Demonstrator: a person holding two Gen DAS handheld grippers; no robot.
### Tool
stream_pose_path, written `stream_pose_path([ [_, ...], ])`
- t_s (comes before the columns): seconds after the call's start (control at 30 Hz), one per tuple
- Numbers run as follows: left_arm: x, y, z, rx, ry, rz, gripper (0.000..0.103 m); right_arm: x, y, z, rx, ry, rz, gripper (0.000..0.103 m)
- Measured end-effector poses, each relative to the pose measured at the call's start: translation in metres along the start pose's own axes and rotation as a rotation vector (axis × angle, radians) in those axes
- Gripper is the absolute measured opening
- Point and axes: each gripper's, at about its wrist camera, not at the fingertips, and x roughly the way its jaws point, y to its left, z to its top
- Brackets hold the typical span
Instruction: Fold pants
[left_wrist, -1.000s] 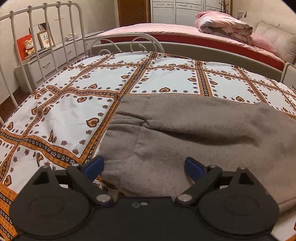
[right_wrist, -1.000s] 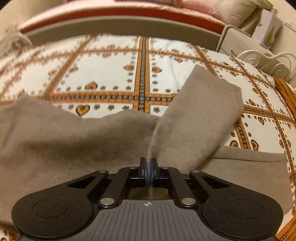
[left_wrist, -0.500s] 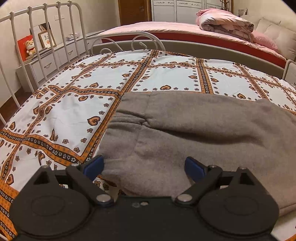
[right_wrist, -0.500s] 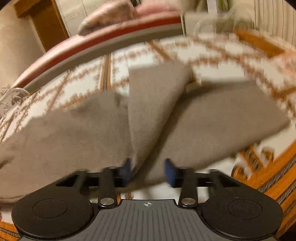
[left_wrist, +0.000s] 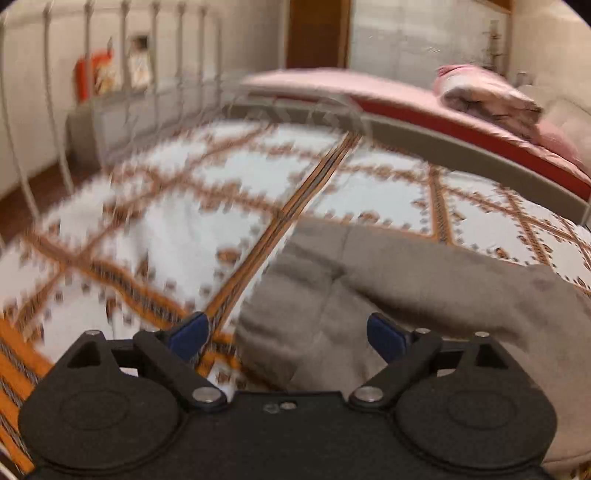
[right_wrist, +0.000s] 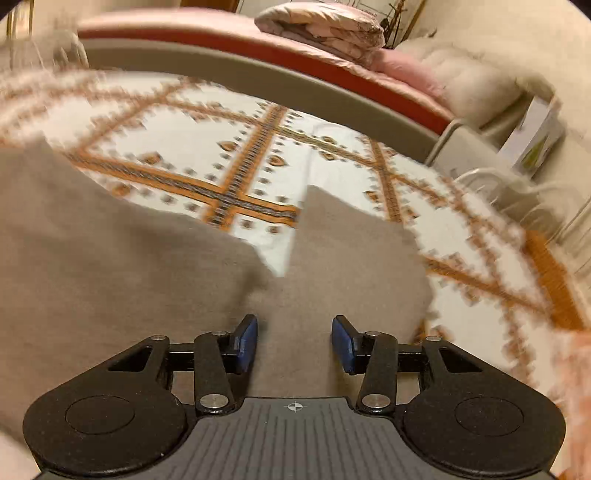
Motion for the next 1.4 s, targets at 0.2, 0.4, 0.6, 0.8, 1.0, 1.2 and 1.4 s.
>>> stream_pose_path([
  [0.2,0.004,-0.041,-0.004,0.174,0.022,-0.171,0.093,-0.035,-0.058,-0.023,0.289,-0.063,0.042,0.004],
  [0.4,0.019,-0.066,-0.013,0.332,0.079,-0.102,0.097,-0.042,-0.151,-0.119,0.916,0.095,0.16,0.008],
  [0.6,0.019,-0.052,-0.008,0.219,0.077,-0.135,0.097,-0.087,-0.118,-0.086,0.44,-0.134,0.051,0.066],
  [0.8,0.019,-0.044,-0.003,0.128,0.062,-0.134,0.097,-0.073,-0.059,-0.061,0.028,-0.204,-0.027,0.065],
  [1.0,0.019,-0.039,-0.005,0.146,0.067,-0.108,0.097,-0.032,-0.034,-0.045,-0.129,-0.158,-0.008,0.052],
  [1.2,0.02,-0.048,-0.014,0.28,0.07,-0.082,0.097,-0.014,-0.033,-0.024,-0.126,-0.147,-0.02,0.004],
  [1.4,0.02,-0.047,-0.014,0.269,0.068,-0.094,0.097,-0.078,-0.143,-0.032,0.525,-0.265,0.022,0.004],
])
